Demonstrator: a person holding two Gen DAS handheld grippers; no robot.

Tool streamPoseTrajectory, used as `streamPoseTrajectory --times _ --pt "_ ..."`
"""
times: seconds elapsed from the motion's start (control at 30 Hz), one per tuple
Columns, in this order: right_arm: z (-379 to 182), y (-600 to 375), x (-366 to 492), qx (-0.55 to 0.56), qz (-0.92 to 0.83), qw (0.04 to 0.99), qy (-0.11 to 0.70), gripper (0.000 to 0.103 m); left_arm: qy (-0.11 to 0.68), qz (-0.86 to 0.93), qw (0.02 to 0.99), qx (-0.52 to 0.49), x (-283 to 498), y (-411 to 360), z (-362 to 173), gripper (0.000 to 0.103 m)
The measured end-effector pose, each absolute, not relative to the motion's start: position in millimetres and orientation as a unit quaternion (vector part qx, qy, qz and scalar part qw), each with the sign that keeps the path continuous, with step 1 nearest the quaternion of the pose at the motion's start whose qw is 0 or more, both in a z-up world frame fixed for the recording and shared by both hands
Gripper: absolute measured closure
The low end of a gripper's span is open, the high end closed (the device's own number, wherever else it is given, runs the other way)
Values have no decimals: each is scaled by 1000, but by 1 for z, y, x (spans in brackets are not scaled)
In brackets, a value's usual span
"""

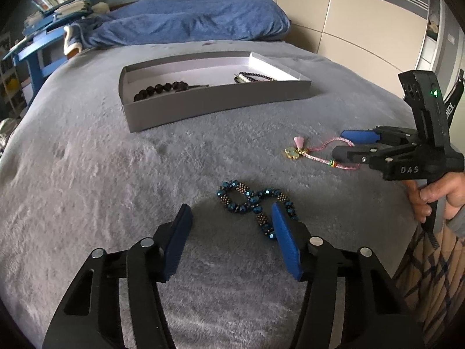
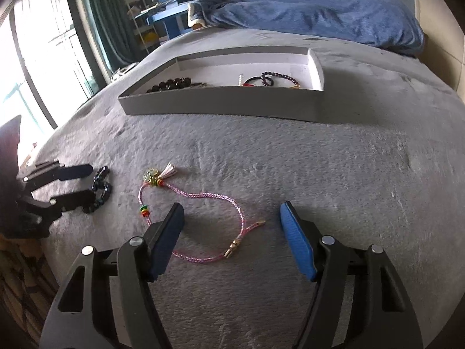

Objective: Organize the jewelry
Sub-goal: 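Close the left gripper on the blue crystal bracelet while the right gripper grasps the pink cord bracelet, then carry the blue crystal and pink cord bracelets in both grippers over the tray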

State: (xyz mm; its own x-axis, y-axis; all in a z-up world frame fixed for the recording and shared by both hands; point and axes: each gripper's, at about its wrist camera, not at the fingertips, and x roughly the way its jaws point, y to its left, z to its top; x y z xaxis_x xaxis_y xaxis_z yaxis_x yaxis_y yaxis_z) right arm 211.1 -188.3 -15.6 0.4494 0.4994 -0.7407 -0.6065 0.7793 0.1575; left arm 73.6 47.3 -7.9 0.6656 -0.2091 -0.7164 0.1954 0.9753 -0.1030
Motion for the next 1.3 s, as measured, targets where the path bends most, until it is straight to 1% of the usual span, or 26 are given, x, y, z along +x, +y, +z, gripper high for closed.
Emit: streamPoseTrajectory --times 0.03,0.07,0.1,0.17,0.2,0.27,0.43,0.6,0.67,0.7,0.73,0.77,0.8,1.0,1.3 --pt "-16 -188 211 -66 325 849 412 41 393 -112 913 -8 73 47 -7 49" --pt "-16 -188 211 -67 325 849 412 46 391 -114 913 -6 73 46 -7 51" --pt "-16 -187 211 -68 326 848 412 49 390 -121 913 -3 72 44 -6 56" --pt "-16 -186 210 -71 332 845 412 61 388 -129 912 8 71 38 -6 57" --pt "-17 -185 209 -73 334 844 412 63 389 -135 911 16 71 34 -6 61" --pt "-17 -182 207 -79 341 841 412 72 389 -141 910 29 70 27 -7 62" --pt "-17 -176 204 -84 357 835 411 87 396 -149 906 30 72 25 -9 62" --pt "-16 -175 205 -82 361 834 410 91 403 -142 904 28 75 26 -12 61" --pt "-16 -175 204 -83 362 834 408 96 401 -139 905 32 75 25 -12 65" --pt "-16 -175 204 -84 361 835 407 98 397 -136 907 37 75 24 -11 72" --pt "-16 -175 204 -83 361 836 406 99 395 -137 908 36 75 24 -10 84" --pt "-15 -175 204 -81 360 836 405 99 395 -142 907 31 75 25 -9 89" --pt "-14 -175 205 -80 360 837 404 100 394 -151 906 25 75 26 -8 96" --pt "-5 -172 207 -70 362 843 393 100 382 -163 909 27 76 21 -1 96" --pt "26 -169 207 -44 374 854 358 100 342 -167 925 13 92 19 35 96"
